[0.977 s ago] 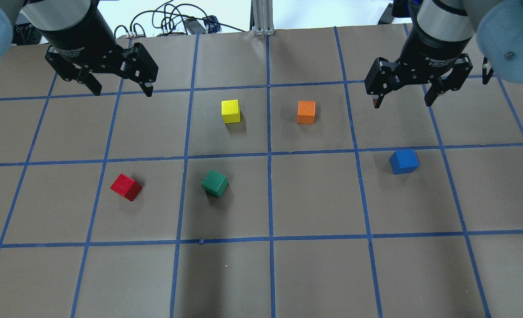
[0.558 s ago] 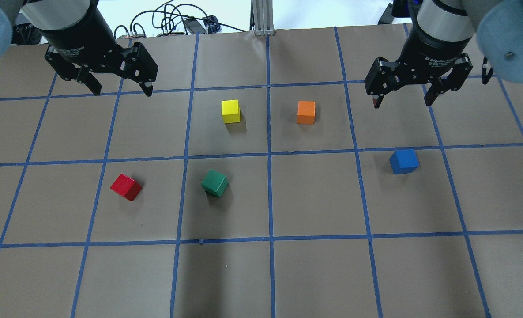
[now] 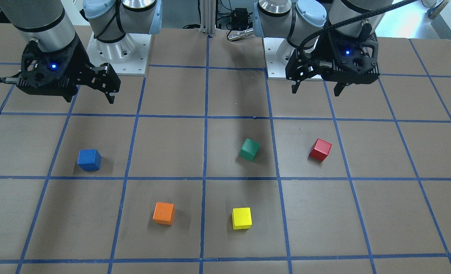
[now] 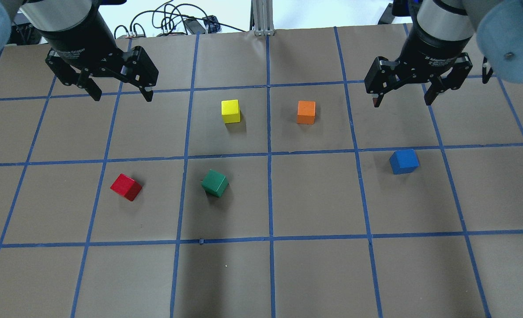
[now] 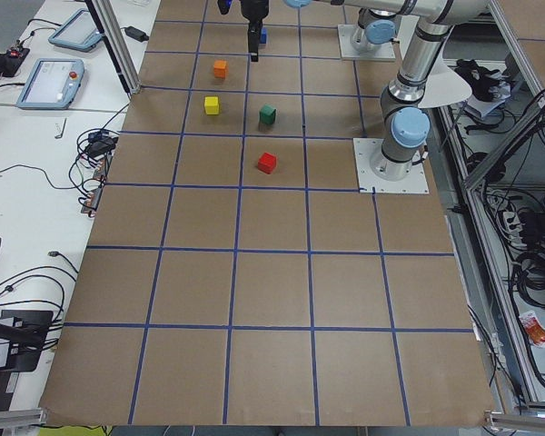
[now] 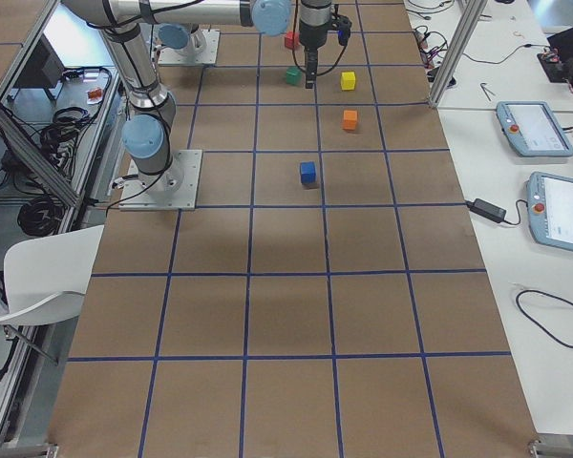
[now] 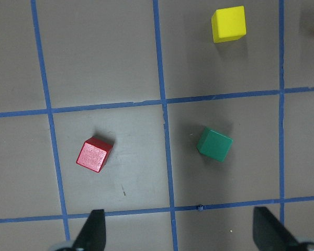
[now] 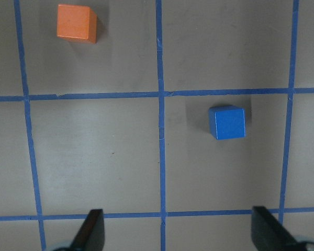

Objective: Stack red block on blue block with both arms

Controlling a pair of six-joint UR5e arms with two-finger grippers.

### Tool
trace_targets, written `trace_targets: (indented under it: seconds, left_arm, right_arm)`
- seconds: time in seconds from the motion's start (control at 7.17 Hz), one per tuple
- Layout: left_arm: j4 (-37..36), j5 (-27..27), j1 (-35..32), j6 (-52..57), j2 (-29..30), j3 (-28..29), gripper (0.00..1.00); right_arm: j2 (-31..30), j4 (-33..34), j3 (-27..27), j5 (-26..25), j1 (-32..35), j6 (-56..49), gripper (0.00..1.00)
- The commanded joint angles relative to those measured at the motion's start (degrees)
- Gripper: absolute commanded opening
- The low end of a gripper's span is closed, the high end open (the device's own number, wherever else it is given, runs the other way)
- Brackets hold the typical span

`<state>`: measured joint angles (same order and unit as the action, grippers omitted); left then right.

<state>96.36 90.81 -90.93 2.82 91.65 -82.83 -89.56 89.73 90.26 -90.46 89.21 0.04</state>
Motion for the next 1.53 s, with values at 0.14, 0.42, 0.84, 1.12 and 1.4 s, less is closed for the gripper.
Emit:
trace_targets:
  seconds: [0.14,0.42,0.84,1.12,1.4]
  left_arm:
    - [0.14,-0.02,-0.13,0.08,0.10,-0.22,1.00]
    - [3.10,0.33,-0.13,0.43,-0.77,-1.80,1.00]
    - [2.87,-0.63,1.80,4.97,0.80,-4.25,1.00]
    - [-3.95,-0.99,7.04,11.48,0.98,-10.82,1.00]
    - [-9.95,-0.29,10.85,22.89,0.90,-18.38,1.00]
  right_arm:
    - [0.00,0.01,0.00,0.02,0.00,0.05,1.00]
    - [0.00,0.01,0.00,0.02,0.00,0.31,1.00]
    - [0.00,1.05,0.00,0.19,0.00,-0.04,1.00]
    - [0.00,1.33,0.00,0.54,0.17,0.83,1.00]
    - [0.00,1.50,0.00,0.46,0.17,0.66,1.00]
